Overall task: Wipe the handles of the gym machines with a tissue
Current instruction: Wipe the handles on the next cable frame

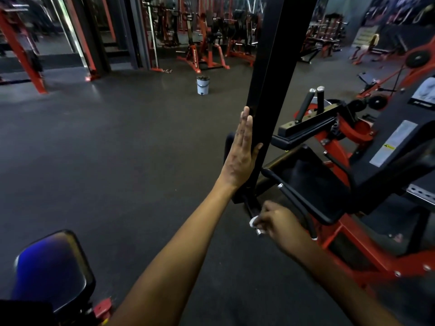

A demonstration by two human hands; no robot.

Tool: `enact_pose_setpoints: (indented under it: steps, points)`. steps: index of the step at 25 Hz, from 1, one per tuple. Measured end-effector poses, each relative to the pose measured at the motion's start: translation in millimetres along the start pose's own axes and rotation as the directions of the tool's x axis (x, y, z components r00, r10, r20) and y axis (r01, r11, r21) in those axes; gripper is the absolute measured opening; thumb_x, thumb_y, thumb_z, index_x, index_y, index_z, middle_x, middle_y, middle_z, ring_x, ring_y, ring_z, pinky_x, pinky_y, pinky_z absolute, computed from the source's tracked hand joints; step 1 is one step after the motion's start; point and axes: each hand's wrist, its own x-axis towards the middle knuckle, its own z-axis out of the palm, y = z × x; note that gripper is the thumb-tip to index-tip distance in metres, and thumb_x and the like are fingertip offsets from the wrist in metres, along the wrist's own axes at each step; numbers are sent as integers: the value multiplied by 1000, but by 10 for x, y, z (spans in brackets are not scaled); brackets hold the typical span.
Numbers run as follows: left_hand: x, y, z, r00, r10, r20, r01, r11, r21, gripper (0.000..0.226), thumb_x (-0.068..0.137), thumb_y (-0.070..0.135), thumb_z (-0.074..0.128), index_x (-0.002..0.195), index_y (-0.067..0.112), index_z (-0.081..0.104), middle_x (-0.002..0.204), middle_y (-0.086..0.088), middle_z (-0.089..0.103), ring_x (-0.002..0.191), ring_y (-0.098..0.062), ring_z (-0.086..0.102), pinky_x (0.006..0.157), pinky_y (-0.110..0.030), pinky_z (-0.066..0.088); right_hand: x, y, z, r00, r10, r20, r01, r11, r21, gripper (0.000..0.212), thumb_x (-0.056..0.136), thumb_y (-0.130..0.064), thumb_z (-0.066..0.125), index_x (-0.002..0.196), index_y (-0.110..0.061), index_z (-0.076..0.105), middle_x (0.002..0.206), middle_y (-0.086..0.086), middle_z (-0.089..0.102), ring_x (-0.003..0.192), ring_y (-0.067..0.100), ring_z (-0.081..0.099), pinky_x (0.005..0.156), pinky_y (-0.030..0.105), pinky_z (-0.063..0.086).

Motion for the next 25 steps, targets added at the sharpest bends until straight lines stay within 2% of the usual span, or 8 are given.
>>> enact_pose_setpoints:
  steps: [5,9,11,13,15,18,21,25]
  points:
    - [-17,-3,-18,1000,16,17,-16,1000,27,70,104,18,33,151,33,-17,158,16,-19,148,-14,-6,121,-40,11,357,1,100,943,256,-211,-169,917,360,13,81,3,62,76,-5,72,80,2,64,74,8,57,70,-4,30]
    - [81,-87,-189,957,245,158,-288,875,390,78,97,17,50,154,29,-2,161,7,-17,147,-14,-14,121,-38,2,-206,188,134,890,443,108,-421,707,568,26,90,-6,58,70,-22,61,72,-4,57,63,1,52,61,11,40]
    - [223,-110,-286,911,294,289,-402,786,469,64,95,26,52,151,20,20,162,-2,-3,146,-17,-19,121,-36,-3,-149,239,134,867,468,171,-457,611,646,18,89,-1,58,73,-9,64,69,4,59,59,6,55,56,15,45]
    - [285,-111,-323,893,307,329,-439,752,492,57,96,30,50,146,16,28,162,1,-9,146,-20,-21,121,-36,-2,130,183,91,874,432,220,-440,518,733,10,89,-1,57,85,3,65,77,16,61,67,19,57,62,22,48]
    - [244,-128,-306,895,324,308,-444,725,527,55,97,30,46,147,15,28,160,6,-19,147,-21,-18,121,-36,0,269,84,56,909,333,251,-409,601,687,12,90,2,49,93,10,57,84,28,56,65,29,58,62,33,49]
    - [177,-146,-300,892,364,269,-450,646,616,64,99,32,41,155,18,11,160,1,-19,148,-21,-15,121,-37,-4,155,66,35,895,177,410,-424,620,659,10,92,5,48,92,0,57,75,16,59,46,11,57,46,18,50]
    - [180,-126,-284,891,362,275,-445,568,692,68,101,33,34,154,15,-4,159,-4,-21,147,-21,-18,120,-38,-11,150,29,-5,846,324,424,-524,349,777,29,91,7,50,120,12,50,104,22,62,50,3,54,44,9,44]
    - [122,-170,-246,831,450,325,-540,515,666,64,100,24,43,154,10,10,162,-5,-6,149,-20,-8,122,-35,-1,436,336,226,783,286,552,-601,120,790,28,89,-2,51,103,21,55,92,24,62,64,17,66,52,16,48]
